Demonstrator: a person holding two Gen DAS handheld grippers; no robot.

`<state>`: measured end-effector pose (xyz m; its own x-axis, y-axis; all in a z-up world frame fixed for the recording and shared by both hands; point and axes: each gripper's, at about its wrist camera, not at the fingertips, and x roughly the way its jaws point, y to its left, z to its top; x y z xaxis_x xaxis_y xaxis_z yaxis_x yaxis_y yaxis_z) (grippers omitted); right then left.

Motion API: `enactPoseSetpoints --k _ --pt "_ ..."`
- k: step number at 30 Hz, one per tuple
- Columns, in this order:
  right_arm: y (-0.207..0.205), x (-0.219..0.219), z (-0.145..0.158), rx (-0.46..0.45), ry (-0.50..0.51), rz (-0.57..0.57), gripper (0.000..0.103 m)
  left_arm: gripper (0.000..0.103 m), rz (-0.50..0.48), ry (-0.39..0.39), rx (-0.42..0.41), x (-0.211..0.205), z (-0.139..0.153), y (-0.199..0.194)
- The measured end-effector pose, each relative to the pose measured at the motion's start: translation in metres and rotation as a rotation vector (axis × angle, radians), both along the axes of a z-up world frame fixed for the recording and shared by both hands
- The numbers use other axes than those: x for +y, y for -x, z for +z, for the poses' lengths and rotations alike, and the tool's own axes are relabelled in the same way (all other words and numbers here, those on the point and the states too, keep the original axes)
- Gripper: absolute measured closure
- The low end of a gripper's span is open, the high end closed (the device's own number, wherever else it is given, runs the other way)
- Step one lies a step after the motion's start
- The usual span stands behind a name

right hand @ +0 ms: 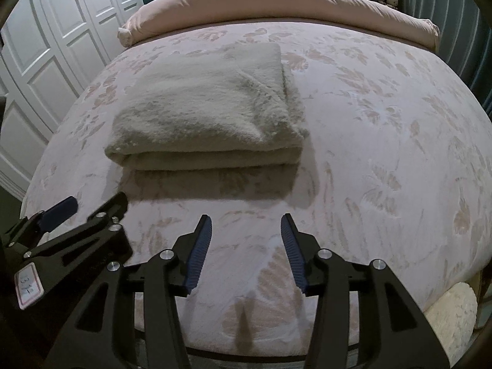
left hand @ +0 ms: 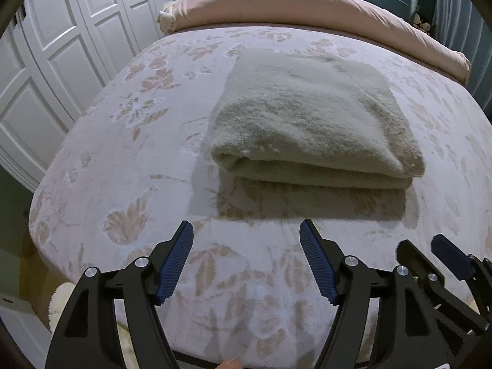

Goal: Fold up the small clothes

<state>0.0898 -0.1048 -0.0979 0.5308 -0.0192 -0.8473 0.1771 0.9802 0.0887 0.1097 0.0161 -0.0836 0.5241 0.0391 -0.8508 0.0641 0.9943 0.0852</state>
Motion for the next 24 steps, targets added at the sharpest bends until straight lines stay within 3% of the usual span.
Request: enactPoseSetpoints --k 24 --pt "0.012 0.005 0.002 -0.016 0.06 -0.012 0.058 0.037 -0.007 -0.016 -0.019 -0.003 -0.002 0.008"
